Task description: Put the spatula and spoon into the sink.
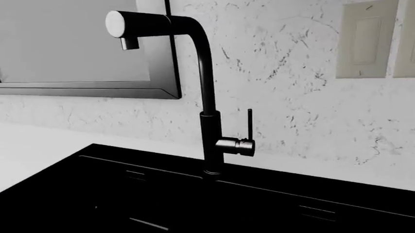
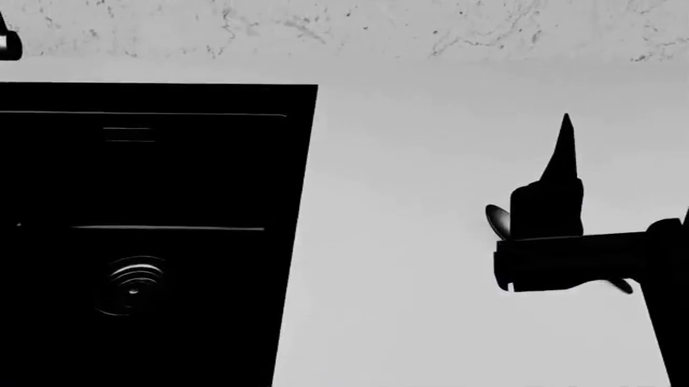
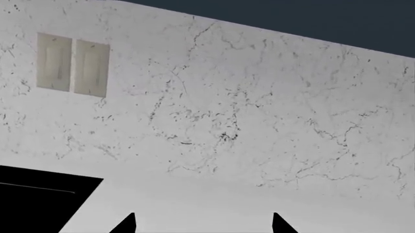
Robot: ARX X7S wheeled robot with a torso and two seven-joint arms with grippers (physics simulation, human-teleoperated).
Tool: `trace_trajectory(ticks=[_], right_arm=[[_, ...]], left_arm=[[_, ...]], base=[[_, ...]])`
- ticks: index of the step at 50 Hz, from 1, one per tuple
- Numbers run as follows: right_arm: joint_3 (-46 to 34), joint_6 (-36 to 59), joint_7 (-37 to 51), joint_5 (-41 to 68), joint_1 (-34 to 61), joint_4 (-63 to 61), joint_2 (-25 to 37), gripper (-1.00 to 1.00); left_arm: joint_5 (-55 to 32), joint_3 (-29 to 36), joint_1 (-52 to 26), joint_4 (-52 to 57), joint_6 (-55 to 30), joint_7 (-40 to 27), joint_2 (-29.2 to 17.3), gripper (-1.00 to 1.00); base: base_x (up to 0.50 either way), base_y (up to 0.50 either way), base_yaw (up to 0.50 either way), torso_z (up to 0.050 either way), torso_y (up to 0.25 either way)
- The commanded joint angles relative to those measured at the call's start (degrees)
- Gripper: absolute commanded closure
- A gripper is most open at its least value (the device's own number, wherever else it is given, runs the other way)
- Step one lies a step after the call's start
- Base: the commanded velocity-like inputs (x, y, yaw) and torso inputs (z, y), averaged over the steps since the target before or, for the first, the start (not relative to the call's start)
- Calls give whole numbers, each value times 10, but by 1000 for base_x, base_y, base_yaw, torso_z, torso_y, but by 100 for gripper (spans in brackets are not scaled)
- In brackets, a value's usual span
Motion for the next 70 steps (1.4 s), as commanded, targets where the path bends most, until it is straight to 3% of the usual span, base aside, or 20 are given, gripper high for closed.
trace_trajectory(ticks=[1,21,27,32,40,44,51,70], right_arm=[[4,-4,-12,-13,3,3,-9,-100],[4,-13,-26,-14,-8,3,-1,-100],[-27,8,-43,7,-10,64,17,-100],[-74,54,-117,39,46,171,54,-100],[-155,94,-291,-82,88,226,75,-100],[-195,113,-307,-79,110,254,74,-100],[-245,123,-236,48,135,314,117,-100],[-221,26,-192,86,76,386,160,-100]], left_arm=[[6,-9,1,-3,14,8,7,-100],[-7,-11,8,-8,20,2,5,-100],[-10,-12,13,-10,22,1,3,-100],[-13,-12,12,-14,26,1,2,-100],[-14,-2,10,-25,37,3,0,-100],[-16,-1,13,-27,38,2,-1,-100],[-20,-9,17,-25,36,0,-3,-100],[-21,0,23,-39,55,0,-5,-100]], base=[[0,0,0,0,0],[164,-15,0,0,1],[0,0,0,0,0],[0,0,0,0,0],[0,0,0,0,0],[0,0,0,0,0],[0,0,0,0,0],[0,0,0,0,0]])
